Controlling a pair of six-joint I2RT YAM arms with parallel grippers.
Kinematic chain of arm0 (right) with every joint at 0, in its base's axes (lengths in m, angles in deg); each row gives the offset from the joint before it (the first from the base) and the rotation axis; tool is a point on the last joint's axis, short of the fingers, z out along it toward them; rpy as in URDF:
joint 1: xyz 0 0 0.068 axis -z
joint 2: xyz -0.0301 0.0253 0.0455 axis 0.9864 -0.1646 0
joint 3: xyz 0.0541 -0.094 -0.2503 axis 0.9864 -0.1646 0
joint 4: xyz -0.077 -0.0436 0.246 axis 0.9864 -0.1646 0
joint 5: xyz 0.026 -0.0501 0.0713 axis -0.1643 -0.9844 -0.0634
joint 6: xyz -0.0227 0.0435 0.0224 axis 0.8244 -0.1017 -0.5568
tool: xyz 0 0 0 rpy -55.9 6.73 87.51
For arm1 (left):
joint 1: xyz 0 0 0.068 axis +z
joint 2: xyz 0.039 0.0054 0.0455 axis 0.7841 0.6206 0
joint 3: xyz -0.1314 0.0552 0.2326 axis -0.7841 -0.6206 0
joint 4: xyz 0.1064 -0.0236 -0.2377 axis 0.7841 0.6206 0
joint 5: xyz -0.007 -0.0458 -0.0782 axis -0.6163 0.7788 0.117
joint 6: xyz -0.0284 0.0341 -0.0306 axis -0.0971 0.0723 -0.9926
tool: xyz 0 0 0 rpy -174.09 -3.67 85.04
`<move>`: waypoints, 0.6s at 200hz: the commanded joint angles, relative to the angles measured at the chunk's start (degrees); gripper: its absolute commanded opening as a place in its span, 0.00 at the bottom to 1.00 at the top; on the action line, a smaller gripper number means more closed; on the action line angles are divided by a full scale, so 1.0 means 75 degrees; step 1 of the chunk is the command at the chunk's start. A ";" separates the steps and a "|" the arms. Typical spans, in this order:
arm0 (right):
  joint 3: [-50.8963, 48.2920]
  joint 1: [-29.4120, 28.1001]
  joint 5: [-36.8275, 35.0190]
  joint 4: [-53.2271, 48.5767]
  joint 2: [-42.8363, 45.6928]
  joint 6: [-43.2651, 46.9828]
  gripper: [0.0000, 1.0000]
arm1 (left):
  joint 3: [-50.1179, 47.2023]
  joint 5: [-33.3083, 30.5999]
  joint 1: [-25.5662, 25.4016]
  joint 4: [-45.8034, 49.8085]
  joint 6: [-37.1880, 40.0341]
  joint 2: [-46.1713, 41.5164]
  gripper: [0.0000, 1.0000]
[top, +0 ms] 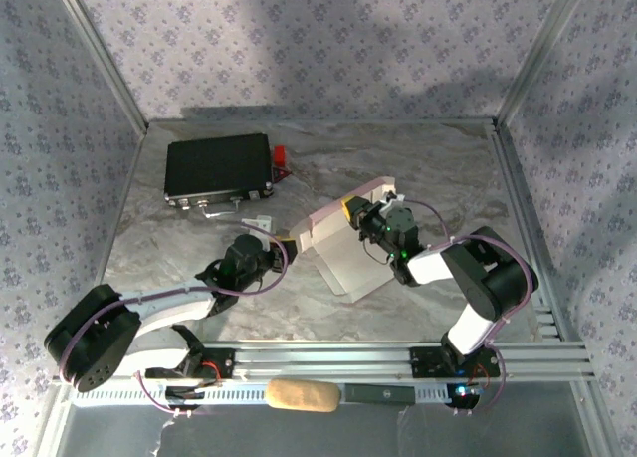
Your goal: Fold the paper box
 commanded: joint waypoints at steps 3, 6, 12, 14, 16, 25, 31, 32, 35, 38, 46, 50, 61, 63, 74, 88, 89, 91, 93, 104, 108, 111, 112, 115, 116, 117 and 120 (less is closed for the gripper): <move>-0.0609 0.0089 0.0353 0.0390 0.0052 0.0383 0.00 | 0.0311 0.0188 0.0113 0.0270 0.0205 -0.0032 0.44; -0.0655 0.0084 0.0358 0.0391 0.0058 0.0390 0.00 | 0.0302 0.0191 0.0120 0.0257 0.0227 -0.0014 0.44; -0.0799 0.0100 0.0359 0.0406 0.0104 0.0436 0.00 | 0.0310 0.0192 0.0126 0.0256 0.0259 0.0021 0.43; -0.0843 0.0096 0.0359 0.0416 0.0121 0.0439 0.00 | 0.0311 0.0201 0.0124 0.0262 0.0275 0.0033 0.43; -0.0881 0.0094 0.0365 0.0421 0.0128 0.0463 0.00 | 0.0311 0.0201 0.0123 0.0261 0.0287 0.0034 0.43; -0.0997 0.0120 0.0373 0.0401 0.0202 0.0509 0.00 | 0.0313 0.0239 0.0123 0.0251 0.0326 0.0053 0.42; -0.1042 0.0132 0.0389 0.0359 0.0240 0.0527 0.00 | 0.0301 0.0295 0.0123 0.0214 0.0361 0.0053 0.42; -0.1046 0.0136 0.0392 0.0344 0.0249 0.0530 0.00 | 0.0300 0.0314 0.0129 0.0212 0.0369 0.0053 0.42; -0.1049 0.0149 0.0400 0.0305 0.0268 0.0533 0.00 | 0.0297 0.0356 0.0115 0.0194 0.0394 0.0043 0.42; -0.1040 0.0168 0.0405 0.0244 0.0310 0.0536 0.00 | 0.0276 0.0398 0.0112 0.0171 0.0425 0.0027 0.41; -0.0984 0.0227 0.0448 0.0095 0.0396 0.0545 0.00 | 0.0224 0.0483 0.0094 0.0141 0.0541 -0.0073 0.40; -0.0944 0.0243 0.0468 0.0020 0.0421 0.0566 0.00 | 0.0180 0.0499 0.0073 0.0125 0.0599 -0.0165 0.41; -0.0732 0.0324 0.0577 -0.0350 0.0524 0.0577 0.00 | 0.0018 0.0657 0.0032 0.0081 0.0779 -0.0558 0.42; -0.0715 0.0332 0.0585 -0.0362 0.0526 0.0579 0.00 | 0.0001 0.0701 0.0030 0.0104 0.0803 -0.0659 0.42; -0.0537 0.0355 0.0649 -0.0643 0.0603 0.0618 0.00 | -0.0046 0.0818 0.0029 0.0508 0.0951 -0.1269 0.45; -0.0422 0.0363 0.0704 -0.0889 0.0640 0.0661 0.00 | 0.0087 0.0828 0.0058 0.1387 0.1133 -0.2253 0.51; -0.0419 0.0358 0.0702 -0.0895 0.0637 0.0662 0.00 | 0.0100 0.0827 0.0067 0.1449 0.1142 -0.2319 0.51; -0.0417 0.0362 0.0700 -0.0906 0.0626 0.0671 0.00 | 0.0123 0.0826 0.0071 0.1574 0.1155 -0.2435 0.52; -0.0417 0.0360 0.0693 -0.0911 0.0624 0.0673 0.00 | 0.0147 0.0820 0.0095 0.1702 0.1161 -0.2552 0.53; -0.0427 0.0355 0.0699 -0.0841 0.0544 0.0665 0.00 | 0.0245 0.1007 0.0348 0.2238 0.1185 -0.2999 0.57; -0.0428 0.0368 0.0715 -0.0799 0.0512 0.0639 0.00 | 0.0292 0.1104 0.0480 0.2419 0.1175 -0.3053 0.57; -0.0425 0.0373 0.0713 -0.0754 0.0478 0.0620 0.00 | 0.0334 0.1247 0.0620 0.2534 0.1175 -0.3073 0.57; -0.0427 0.0368 0.0718 -0.0740 0.0474 0.0612 0.00 | 0.0346 0.1300 0.0664 0.2549 0.1163 -0.3062 0.57; -0.0428 0.0376 0.0730 -0.0684 0.0421 0.0583 0.00 | 0.0370 0.1458 0.0790 0.2655 0.1154 -0.3002 0.56; -0.0428 0.0376 0.0730 -0.0684 0.0421 0.0583 0.00 | 0.0376 0.1522 0.0866 0.2681 0.1153 -0.2974 0.56; -0.0428 0.0381 0.0732 -0.0664 0.0417 0.0576 0.00 | 0.0384 0.1590 0.0928 0.2705 0.1152 -0.2943 0.55; -0.0424 0.0392 0.0734 -0.0642 0.0393 0.0552 0.00 | 0.0402 0.1796 0.1107 0.2742 0.1142 -0.2848 0.53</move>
